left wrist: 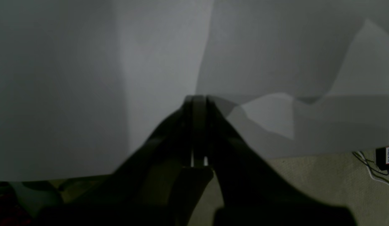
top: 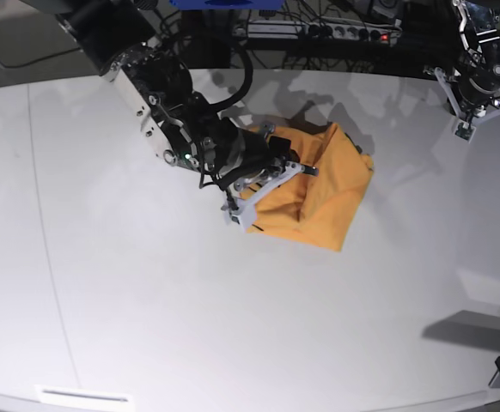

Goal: Fold the T-shirt properly
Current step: 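Adjust the folded stack's edge with the right gripper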

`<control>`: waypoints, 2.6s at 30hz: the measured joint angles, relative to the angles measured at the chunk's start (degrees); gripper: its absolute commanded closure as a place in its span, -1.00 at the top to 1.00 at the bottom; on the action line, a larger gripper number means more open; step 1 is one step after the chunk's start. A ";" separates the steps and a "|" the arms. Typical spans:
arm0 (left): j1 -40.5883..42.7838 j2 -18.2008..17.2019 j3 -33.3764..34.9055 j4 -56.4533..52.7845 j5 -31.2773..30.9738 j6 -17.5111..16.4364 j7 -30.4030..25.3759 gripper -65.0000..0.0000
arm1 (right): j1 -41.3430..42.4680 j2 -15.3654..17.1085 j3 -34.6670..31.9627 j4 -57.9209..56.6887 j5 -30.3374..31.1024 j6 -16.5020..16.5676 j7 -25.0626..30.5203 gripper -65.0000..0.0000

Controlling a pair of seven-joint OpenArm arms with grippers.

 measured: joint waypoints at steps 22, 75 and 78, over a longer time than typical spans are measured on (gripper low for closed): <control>-0.20 0.96 0.00 0.13 0.17 0.02 -0.24 -1.00 | 8.28 -4.70 -6.34 -4.46 -0.17 0.00 -7.76 -1.00; -0.13 0.96 -0.11 0.11 0.39 0.02 -0.28 -1.00 | 11.89 -5.70 -2.10 -11.45 -0.15 0.04 -8.44 -1.00; -0.15 0.98 -0.11 0.11 0.42 0.02 -0.24 -1.00 | 13.07 -5.68 -2.10 -11.45 -0.13 0.04 -8.41 -1.00</control>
